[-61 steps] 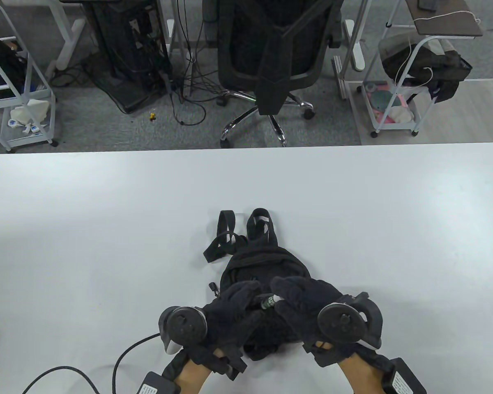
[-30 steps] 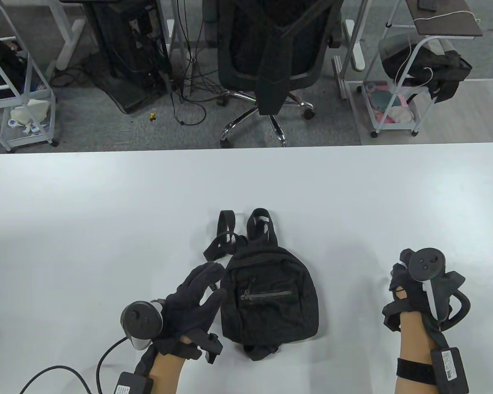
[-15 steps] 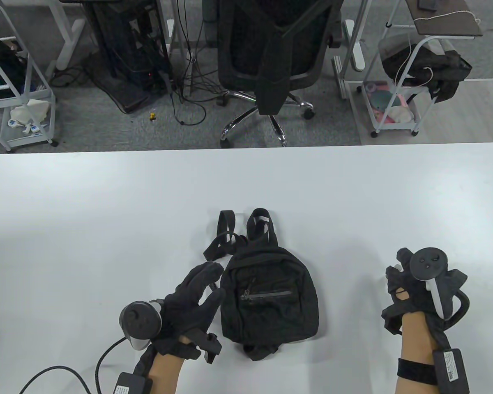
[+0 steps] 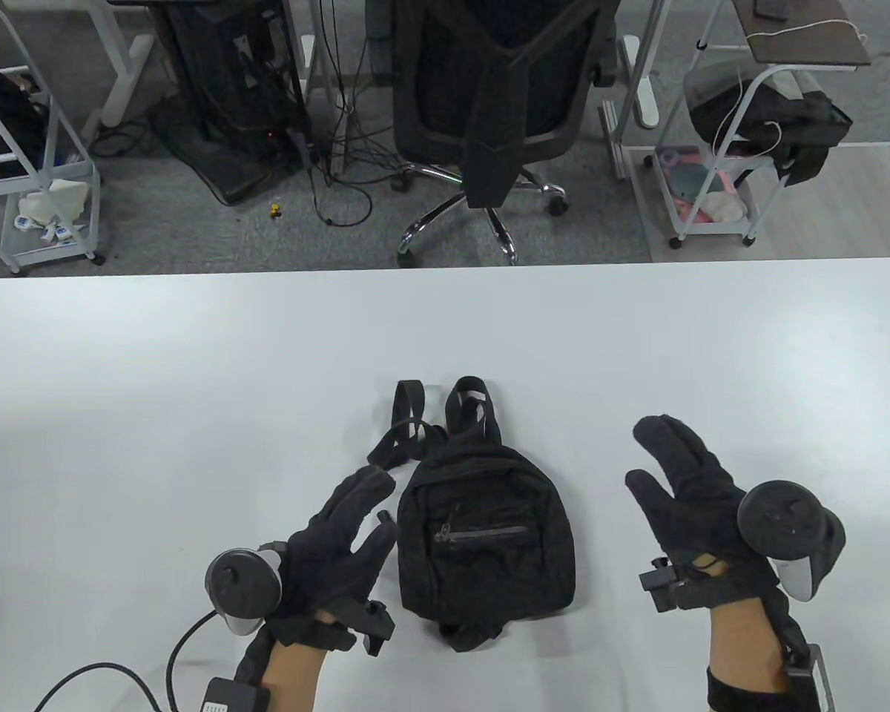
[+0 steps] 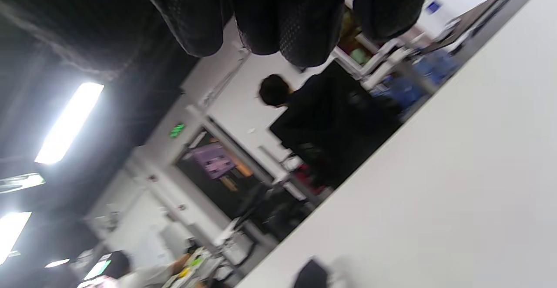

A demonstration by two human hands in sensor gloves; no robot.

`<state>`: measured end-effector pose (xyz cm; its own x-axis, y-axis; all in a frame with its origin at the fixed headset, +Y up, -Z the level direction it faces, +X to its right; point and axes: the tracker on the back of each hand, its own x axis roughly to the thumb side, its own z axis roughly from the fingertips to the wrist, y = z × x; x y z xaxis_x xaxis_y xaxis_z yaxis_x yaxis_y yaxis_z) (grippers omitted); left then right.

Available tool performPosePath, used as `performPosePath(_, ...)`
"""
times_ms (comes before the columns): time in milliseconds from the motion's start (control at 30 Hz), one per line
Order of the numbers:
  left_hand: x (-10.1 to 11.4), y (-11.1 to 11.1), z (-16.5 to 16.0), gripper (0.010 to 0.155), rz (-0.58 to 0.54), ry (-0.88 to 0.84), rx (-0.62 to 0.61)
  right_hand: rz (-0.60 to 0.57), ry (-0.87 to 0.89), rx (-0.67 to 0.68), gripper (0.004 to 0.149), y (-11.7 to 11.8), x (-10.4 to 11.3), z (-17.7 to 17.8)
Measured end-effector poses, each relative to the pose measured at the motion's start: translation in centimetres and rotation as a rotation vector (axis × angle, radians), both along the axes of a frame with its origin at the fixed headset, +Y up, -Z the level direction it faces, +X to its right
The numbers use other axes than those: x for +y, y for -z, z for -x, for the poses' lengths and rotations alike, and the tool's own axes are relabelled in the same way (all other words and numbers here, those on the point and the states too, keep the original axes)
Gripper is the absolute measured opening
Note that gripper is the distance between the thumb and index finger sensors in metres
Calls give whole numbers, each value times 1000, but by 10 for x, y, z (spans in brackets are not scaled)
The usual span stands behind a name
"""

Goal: Apply lubricant on backpack

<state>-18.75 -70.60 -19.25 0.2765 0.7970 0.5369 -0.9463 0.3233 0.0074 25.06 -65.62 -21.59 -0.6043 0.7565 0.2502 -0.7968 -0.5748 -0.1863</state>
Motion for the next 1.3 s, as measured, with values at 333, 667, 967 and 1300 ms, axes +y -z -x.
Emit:
performPosePath(333, 8, -9, -5, 64, -94, -56, -40, -85, 131, 286, 64, -11, -7, 58)
performPosePath(667, 11, -12, -16, 68, 12, 59, -27, -53, 62, 343, 63, -13, -15, 79)
performPosePath(967, -13, -5, -56, 71, 374, 647, -166, 66, -52, 364, 63, -4, -33, 86)
performPosePath(1300, -49, -14, -94, 81, 668, 1060, -342, 116, -109, 367, 62, 1, -45, 88)
